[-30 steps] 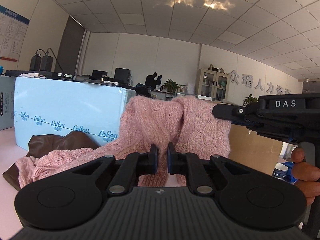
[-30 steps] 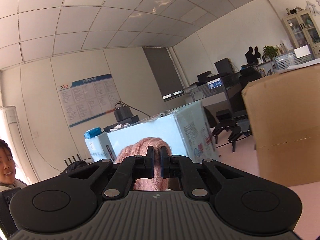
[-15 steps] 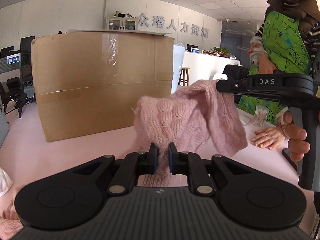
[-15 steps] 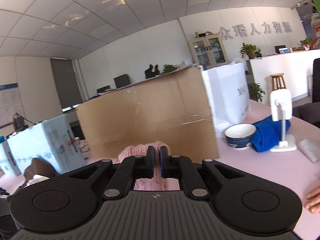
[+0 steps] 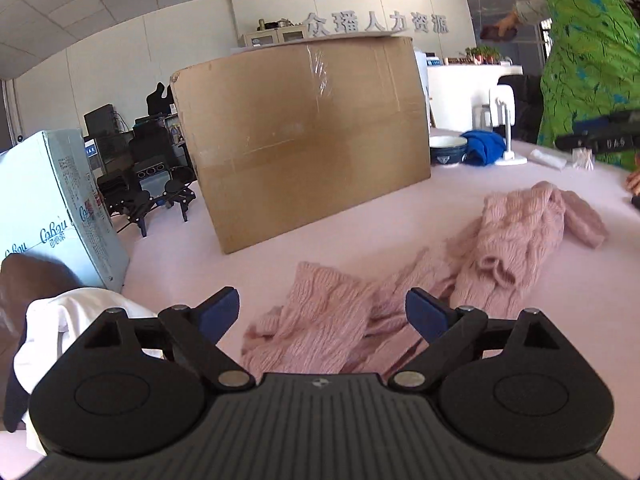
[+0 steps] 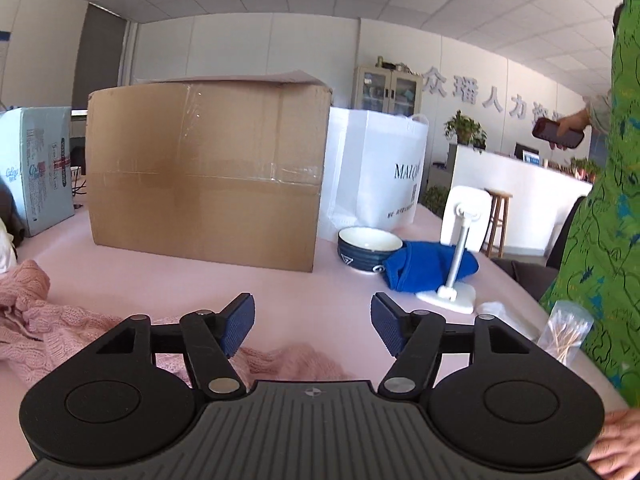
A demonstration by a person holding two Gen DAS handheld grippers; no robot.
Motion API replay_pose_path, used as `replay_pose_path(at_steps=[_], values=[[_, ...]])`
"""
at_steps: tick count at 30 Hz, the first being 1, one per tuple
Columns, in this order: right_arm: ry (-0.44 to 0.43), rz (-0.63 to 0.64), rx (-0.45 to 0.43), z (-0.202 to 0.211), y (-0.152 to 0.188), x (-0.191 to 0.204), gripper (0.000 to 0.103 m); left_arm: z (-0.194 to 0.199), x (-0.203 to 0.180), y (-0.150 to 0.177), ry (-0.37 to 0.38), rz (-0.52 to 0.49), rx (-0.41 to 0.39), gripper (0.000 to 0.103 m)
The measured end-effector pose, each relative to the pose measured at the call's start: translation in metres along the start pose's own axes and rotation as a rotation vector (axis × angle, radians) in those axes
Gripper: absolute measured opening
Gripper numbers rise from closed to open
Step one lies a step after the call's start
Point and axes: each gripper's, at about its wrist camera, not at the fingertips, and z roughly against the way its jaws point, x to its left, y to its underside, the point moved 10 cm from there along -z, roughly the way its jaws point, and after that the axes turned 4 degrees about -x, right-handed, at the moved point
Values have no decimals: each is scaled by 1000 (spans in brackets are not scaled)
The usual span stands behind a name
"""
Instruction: Fold clothes
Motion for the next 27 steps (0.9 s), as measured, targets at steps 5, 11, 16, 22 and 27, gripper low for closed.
replay_pose_path(at_steps=[5, 11, 16, 22, 27], values=[[-271, 178, -10, 22, -1, 66, 66, 4, -7, 26, -9, -95, 55, 90], [-450, 377, 28, 19, 18, 150, 64, -8, -19, 22, 45, -38, 61, 90], [-443, 412, 62, 6, 22, 172, 62, -30, -3, 24, -19, 65, 170, 85], [-475, 485, 127, -7, 34, 172, 60, -36, 33, 19, -62, 144, 222, 84], [-470, 476, 176, -23, 44, 174, 51, -52, 28, 20, 6, 136, 268, 65]])
